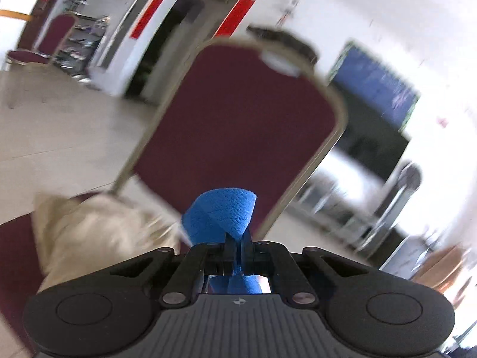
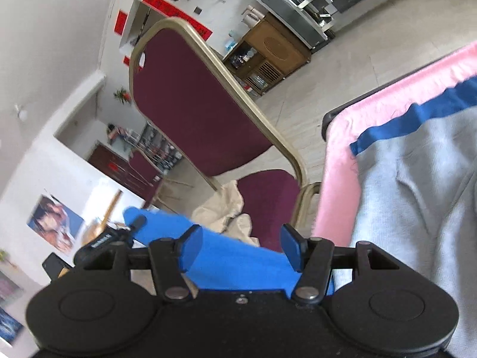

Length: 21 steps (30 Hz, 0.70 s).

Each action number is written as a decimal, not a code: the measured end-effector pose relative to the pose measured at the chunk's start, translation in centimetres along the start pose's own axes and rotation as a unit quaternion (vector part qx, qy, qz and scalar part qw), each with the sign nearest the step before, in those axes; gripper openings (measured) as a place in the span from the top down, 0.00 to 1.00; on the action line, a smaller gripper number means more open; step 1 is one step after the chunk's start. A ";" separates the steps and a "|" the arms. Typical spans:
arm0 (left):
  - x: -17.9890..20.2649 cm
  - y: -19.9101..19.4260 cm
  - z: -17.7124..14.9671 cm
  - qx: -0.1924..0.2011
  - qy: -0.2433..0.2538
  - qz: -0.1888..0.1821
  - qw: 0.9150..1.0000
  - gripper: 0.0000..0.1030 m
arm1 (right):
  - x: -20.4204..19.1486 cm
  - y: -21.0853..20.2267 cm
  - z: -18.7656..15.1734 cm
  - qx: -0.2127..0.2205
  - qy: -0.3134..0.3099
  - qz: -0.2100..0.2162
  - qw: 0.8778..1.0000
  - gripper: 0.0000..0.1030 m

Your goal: Fold clothes

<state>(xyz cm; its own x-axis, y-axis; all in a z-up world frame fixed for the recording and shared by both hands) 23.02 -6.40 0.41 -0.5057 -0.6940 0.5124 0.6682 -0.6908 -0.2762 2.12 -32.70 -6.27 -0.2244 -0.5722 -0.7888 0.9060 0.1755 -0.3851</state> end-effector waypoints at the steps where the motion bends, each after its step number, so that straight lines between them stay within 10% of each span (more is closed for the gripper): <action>1: -0.3 0.2 0.6 0.007 -0.010 -0.006 1.000 0.99 | -0.1 0.3 0.0 0.000 0.005 0.007 1.000 0.45; 10: -12.2 5.5 -5.7 -0.099 -0.111 0.160 0.976 0.88 | -0.7 3.7 -2.9 -0.041 0.009 0.006 0.999 0.45; 17: -10.7 -0.2 -4.1 -0.074 -0.060 0.237 0.967 0.73 | -1.8 -3.2 -1.0 0.010 -0.031 -0.009 0.999 0.36; 21: -7.3 -4.2 -4.8 -0.089 -0.017 0.222 0.971 0.71 | -0.5 -9.8 -0.2 0.047 -0.044 -0.042 0.997 0.33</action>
<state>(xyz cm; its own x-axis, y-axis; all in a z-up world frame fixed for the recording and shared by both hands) 21.29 0.63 -6.07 -0.1692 -0.9268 0.3354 0.7099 -0.3506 -0.6108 -6.77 -33.99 -2.20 -0.2716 -0.6503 -0.7095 0.9159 0.0517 -0.3980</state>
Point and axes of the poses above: each gripper's, at about its wrist camera, not at the fingertips, and y roughly the way its jaws point, x to its right, z to its top, the point moved 8 cm from there along y, roughly the way its jaws point, and after that the axes turned 2 degrees about -x, right-handed, at the moved point
